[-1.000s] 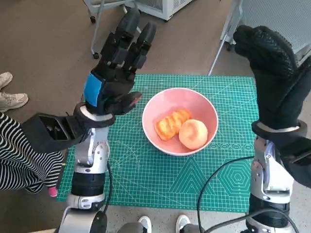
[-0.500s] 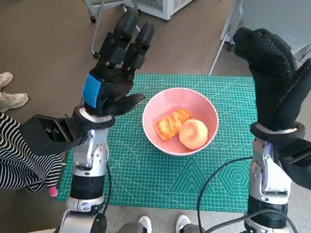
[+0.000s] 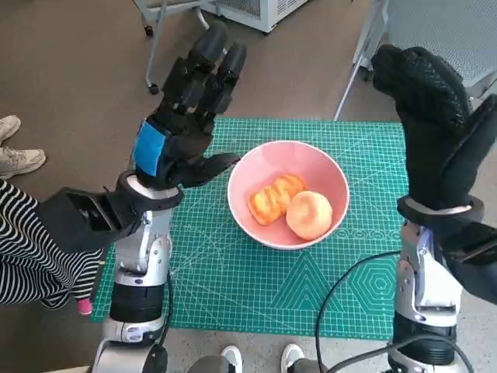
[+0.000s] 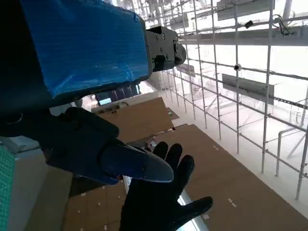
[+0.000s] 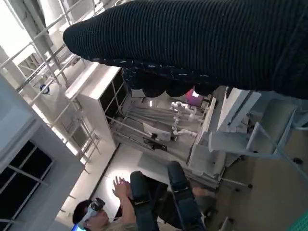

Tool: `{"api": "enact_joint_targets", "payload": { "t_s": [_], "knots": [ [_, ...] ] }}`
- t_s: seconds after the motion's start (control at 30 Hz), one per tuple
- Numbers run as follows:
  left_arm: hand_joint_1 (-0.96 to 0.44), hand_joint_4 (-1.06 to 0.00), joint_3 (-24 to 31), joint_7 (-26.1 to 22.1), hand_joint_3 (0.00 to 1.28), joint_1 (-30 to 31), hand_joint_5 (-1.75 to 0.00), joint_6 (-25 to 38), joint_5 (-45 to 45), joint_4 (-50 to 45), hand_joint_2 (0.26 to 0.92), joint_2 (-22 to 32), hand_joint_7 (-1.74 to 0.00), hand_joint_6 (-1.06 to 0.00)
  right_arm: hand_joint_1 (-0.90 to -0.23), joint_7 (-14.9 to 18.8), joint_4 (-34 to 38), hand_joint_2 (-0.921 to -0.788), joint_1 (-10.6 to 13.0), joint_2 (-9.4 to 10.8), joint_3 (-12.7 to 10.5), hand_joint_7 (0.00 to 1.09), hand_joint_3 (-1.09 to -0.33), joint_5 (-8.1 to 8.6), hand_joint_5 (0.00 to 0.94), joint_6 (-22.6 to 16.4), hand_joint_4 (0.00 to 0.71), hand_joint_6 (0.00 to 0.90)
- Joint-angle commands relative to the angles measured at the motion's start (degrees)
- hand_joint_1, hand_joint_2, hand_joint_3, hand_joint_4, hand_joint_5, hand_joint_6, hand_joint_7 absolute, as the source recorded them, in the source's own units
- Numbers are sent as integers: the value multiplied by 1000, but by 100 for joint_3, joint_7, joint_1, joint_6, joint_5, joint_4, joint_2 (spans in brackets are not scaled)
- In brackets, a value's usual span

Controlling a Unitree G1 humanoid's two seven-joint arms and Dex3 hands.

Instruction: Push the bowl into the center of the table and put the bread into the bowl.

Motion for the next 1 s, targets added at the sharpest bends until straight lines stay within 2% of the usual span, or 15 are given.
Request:
{"api": "enact_joint_targets", "payload": {
  "t_s": [0.03, 1.0],
  "knots": [
    [-520, -64, -24, 43, 99, 56, -8, -113, 141, -96, 921, 99, -295, 1, -666, -37, 101, -921, 103, 34, 30, 563, -671, -76, 9, -9, 218, 98],
    [-542, -33, -37, 79, 128, 79, 0, -239, 215, -44, 921, 226, -253, 1, -665, 153, 501, -921, -40, 27, 93, 566, -673, 50, 2, -245, 209, 92]
  ]
}}
